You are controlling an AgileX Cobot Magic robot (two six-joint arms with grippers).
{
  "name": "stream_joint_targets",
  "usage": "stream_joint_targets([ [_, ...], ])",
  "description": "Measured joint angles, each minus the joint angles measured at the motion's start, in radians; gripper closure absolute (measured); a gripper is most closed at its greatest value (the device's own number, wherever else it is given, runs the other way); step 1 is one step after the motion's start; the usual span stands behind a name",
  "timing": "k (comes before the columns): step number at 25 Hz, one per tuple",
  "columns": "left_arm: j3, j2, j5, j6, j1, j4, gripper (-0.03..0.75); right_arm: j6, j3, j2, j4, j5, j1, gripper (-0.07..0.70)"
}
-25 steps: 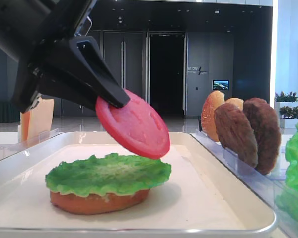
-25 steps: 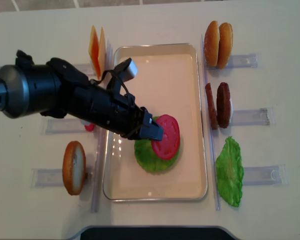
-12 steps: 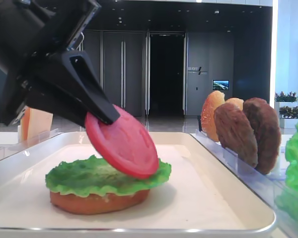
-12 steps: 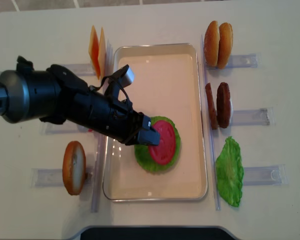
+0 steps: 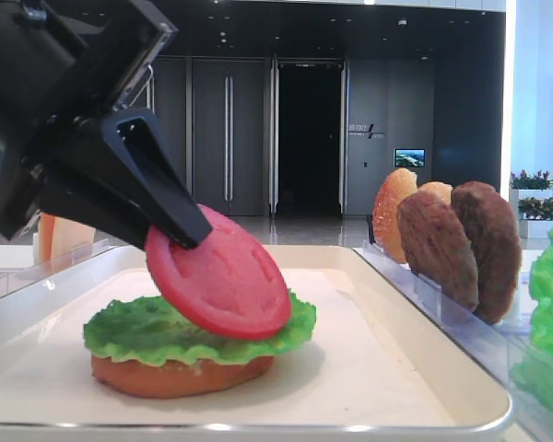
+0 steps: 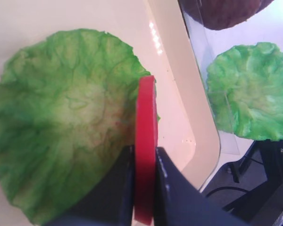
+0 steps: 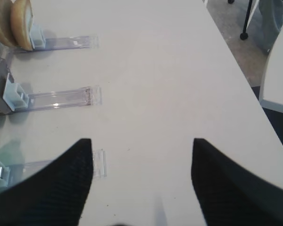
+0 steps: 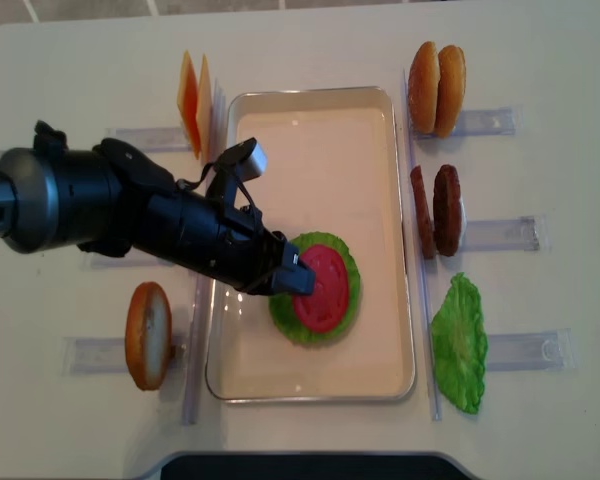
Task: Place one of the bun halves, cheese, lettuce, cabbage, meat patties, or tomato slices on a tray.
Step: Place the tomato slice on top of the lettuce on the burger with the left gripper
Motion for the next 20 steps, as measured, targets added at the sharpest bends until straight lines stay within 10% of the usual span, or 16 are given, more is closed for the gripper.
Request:
stream_joint_targets([
  [9,0.0,0.0,-0.01,0.03,0.0,0.001,0.611,0.0,0.0,0.0,0.0,0.0,0.0,0.171],
  [17,0.0,0.0,-0.057,0.03,0.0,0.042,0.143,0.0,0.0,0.0,0.0,0.0,0.0,0.171],
  [20,-0.008,0.0,-0.057,0.013,0.0,0.084,0.079,0.0,0.0,0.0,0.0,0.0,0.0,0.171],
])
